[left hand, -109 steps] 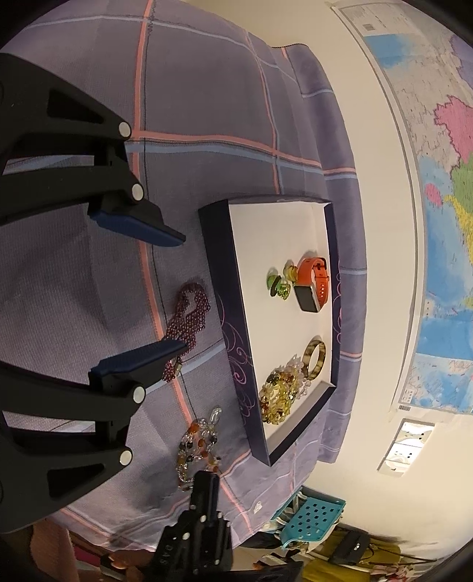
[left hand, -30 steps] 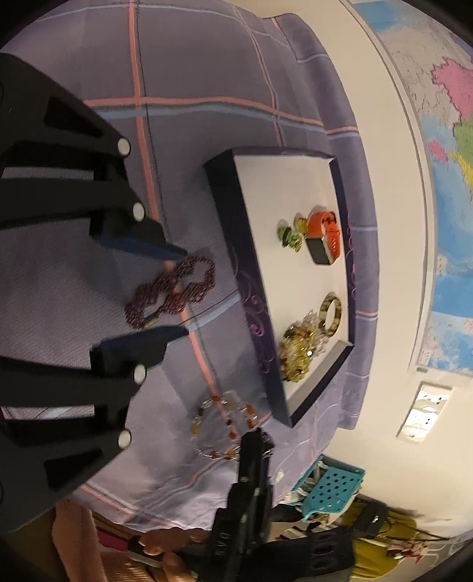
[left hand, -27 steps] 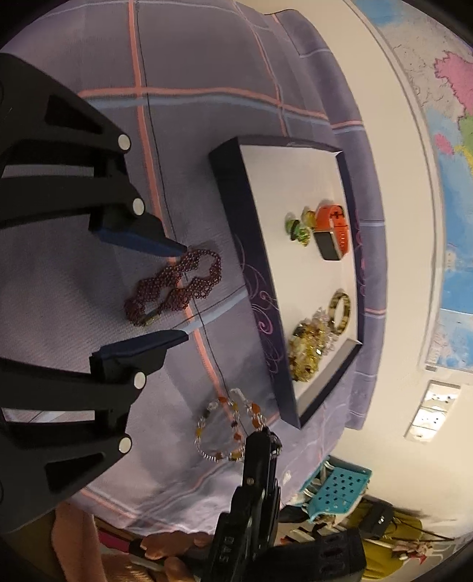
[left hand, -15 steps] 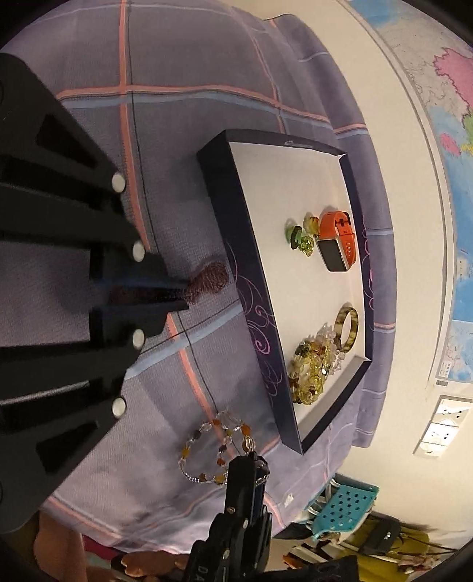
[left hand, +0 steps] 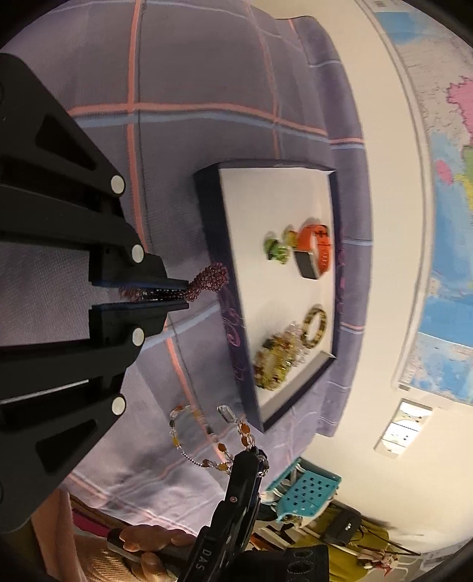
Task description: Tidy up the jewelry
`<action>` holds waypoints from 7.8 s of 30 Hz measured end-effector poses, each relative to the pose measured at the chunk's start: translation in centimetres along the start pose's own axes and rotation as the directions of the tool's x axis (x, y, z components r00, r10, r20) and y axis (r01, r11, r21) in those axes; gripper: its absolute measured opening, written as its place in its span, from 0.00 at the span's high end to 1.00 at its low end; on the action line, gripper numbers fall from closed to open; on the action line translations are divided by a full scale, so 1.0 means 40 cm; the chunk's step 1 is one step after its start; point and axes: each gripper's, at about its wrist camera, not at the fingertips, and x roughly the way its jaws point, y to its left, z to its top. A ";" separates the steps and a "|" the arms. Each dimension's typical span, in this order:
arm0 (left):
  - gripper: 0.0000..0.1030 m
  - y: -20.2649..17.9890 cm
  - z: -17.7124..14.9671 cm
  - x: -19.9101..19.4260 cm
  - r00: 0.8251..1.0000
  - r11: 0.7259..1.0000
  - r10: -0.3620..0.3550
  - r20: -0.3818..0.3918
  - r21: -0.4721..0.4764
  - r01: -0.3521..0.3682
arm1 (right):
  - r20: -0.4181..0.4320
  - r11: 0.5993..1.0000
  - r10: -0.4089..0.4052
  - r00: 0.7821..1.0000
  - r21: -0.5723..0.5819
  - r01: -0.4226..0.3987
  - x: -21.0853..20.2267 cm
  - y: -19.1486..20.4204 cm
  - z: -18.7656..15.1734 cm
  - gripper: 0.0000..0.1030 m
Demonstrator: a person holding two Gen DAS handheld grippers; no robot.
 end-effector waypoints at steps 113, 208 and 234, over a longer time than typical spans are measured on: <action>0.94 0.060 0.187 0.157 0.995 0.995 0.098 -0.016 -0.007 -0.098 | -0.011 0.995 -0.066 0.998 0.071 0.067 0.167 -0.164 0.179 0.94; 0.05 -0.030 0.030 -0.007 0.931 0.937 0.347 0.112 -0.075 -0.341 | -0.013 0.960 -0.280 0.960 0.008 0.280 0.092 -0.004 -0.055 0.07; 0.05 -0.033 0.024 -0.001 0.932 0.937 0.348 0.098 -0.065 -0.343 | -0.015 0.959 -0.284 0.959 0.010 0.284 0.092 -0.002 -0.053 0.07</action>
